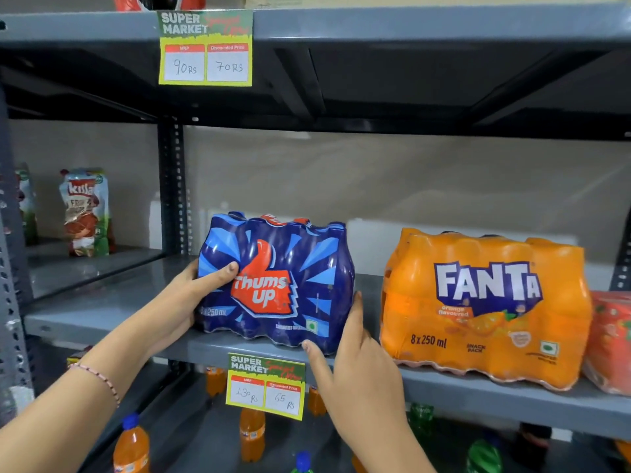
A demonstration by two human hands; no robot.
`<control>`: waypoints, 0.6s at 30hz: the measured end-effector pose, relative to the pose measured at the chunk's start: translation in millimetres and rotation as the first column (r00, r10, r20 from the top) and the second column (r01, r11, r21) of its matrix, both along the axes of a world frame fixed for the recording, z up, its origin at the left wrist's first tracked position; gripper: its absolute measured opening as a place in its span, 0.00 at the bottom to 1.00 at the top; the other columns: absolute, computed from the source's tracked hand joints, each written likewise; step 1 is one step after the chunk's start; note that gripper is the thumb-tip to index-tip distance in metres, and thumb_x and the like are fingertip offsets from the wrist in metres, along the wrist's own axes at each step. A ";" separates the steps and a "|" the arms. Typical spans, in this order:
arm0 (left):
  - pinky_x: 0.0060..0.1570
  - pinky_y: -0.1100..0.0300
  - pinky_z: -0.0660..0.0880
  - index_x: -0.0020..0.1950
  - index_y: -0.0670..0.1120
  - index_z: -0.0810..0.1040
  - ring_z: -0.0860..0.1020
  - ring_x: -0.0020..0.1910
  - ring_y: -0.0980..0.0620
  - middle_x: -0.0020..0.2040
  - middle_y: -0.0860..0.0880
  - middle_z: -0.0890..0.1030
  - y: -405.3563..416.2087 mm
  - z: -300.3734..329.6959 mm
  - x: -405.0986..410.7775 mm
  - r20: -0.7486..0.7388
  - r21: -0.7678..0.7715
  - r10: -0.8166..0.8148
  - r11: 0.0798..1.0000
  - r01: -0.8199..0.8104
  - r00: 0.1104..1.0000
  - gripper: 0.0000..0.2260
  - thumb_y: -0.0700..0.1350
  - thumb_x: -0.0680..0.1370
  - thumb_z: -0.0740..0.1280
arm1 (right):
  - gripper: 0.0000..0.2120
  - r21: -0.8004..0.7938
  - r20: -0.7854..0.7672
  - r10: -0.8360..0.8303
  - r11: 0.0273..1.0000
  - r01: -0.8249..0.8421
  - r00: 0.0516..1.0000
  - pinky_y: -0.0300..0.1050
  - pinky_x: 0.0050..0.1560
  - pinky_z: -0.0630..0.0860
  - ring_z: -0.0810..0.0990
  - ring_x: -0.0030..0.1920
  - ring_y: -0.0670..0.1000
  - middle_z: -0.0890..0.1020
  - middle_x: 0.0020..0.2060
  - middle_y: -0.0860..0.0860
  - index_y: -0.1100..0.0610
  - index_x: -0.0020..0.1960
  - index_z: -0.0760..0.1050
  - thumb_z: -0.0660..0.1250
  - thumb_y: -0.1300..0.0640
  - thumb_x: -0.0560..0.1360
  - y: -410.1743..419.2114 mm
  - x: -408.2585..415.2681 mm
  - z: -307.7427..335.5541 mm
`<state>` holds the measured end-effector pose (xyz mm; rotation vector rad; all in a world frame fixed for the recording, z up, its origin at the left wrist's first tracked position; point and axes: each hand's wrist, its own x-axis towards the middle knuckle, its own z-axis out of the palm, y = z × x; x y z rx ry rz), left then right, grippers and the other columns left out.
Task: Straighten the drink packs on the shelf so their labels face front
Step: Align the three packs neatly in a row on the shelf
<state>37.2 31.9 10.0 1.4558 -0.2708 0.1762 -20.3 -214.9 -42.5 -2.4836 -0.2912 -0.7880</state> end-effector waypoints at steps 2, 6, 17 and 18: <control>0.44 0.52 0.83 0.65 0.50 0.76 0.86 0.52 0.45 0.57 0.46 0.86 -4.5 0.3 -0.7 0.008 0.006 -0.011 1.000 0.011 1.000 0.44 0.62 0.53 0.82 | 0.43 0.021 0.002 -0.017 1.000 0.017 1.000 0.37 0.61 0.76 0.71 0.70 0.44 0.69 0.73 0.45 0.51 0.81 0.36 0.56 0.34 0.79 -1.2 -1.7 -0.1; 0.51 0.46 0.82 0.68 0.50 0.74 0.85 0.54 0.44 0.58 0.46 0.86 -8.9 -0.9 0.9 0.003 0.004 0.001 1.000 -0.001 1.000 0.48 0.63 0.51 0.83 | 0.41 0.107 -0.022 -0.009 0.994 0.011 1.000 0.37 0.60 0.78 0.70 0.69 0.44 0.69 0.72 0.45 0.50 0.81 0.41 0.61 0.38 0.79 -5.4 -2.0 3.6; 0.57 0.43 0.79 0.67 0.51 0.74 0.85 0.54 0.44 0.57 0.47 0.86 -15.7 -5.0 -4.9 0.023 -0.031 0.042 0.999 -0.041 0.999 0.46 0.63 0.52 0.82 | 0.38 0.163 -0.111 0.029 0.987 -0.010 0.993 0.38 0.58 0.79 0.72 0.69 0.44 0.71 0.71 0.46 0.48 0.79 0.48 0.66 0.42 0.78 -11.6 1.1 6.7; 0.56 0.44 0.79 0.67 0.51 0.74 0.85 0.54 0.44 0.57 0.47 0.86 -16.8 -4.9 -5.1 0.028 -0.029 0.042 0.999 -0.041 0.999 0.46 0.63 0.52 0.82 | 0.39 0.172 -0.114 0.028 0.985 -0.008 0.993 0.39 0.59 0.79 0.71 0.69 0.44 0.71 0.71 0.46 0.49 0.80 0.48 0.66 0.43 0.78 -11.8 1.9 7.7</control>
